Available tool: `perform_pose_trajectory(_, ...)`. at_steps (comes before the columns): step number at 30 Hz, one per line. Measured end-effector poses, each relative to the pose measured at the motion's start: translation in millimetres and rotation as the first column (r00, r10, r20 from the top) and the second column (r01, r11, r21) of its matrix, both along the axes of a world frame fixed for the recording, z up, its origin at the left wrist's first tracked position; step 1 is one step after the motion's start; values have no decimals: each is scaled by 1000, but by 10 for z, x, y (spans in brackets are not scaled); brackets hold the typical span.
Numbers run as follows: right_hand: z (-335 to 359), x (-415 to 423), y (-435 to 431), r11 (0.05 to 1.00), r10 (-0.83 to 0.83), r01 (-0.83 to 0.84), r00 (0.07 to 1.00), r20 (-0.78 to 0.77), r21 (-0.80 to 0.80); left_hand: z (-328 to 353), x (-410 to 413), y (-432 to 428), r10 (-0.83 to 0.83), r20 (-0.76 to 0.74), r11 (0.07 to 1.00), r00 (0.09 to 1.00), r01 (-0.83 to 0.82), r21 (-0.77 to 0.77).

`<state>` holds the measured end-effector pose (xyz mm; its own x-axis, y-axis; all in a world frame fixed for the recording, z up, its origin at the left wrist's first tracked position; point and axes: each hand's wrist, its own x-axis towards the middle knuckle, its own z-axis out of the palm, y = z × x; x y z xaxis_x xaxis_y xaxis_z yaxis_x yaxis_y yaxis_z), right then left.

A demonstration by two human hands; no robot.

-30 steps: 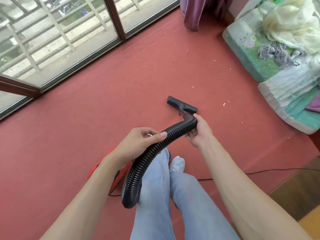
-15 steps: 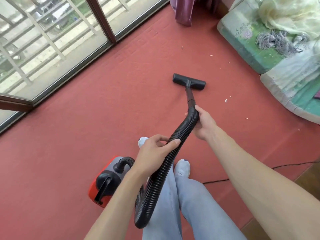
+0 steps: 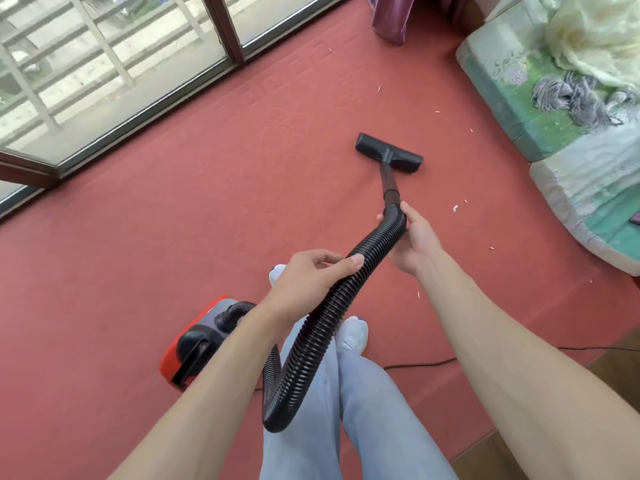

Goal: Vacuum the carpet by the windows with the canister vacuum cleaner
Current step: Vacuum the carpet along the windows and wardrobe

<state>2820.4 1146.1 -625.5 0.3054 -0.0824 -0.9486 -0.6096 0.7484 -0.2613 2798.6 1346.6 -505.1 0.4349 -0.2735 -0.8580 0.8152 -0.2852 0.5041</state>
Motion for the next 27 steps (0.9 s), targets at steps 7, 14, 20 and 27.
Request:
perform_pose_trajectory(7,-27,561,77,993,-19,28,997,76,-112,-90,313,102,107,-45,988,993,-111,-109)
perform_pose_trajectory(14,97,853,143,995,67,-56,987,147,-80,-84,906,428,49,-123,956,991,-83,-283)
perform_pose_trajectory(20,-140,1460,158,981,134,-116,985,106,-157,-214,1348,323,100,-72,970,992,-113,-216)
perform_pose_trajectory(27,-419,2082,-104,960,210,-193,976,65,-201,-476,1589,-117,235,-61,965,970,-241,-107)
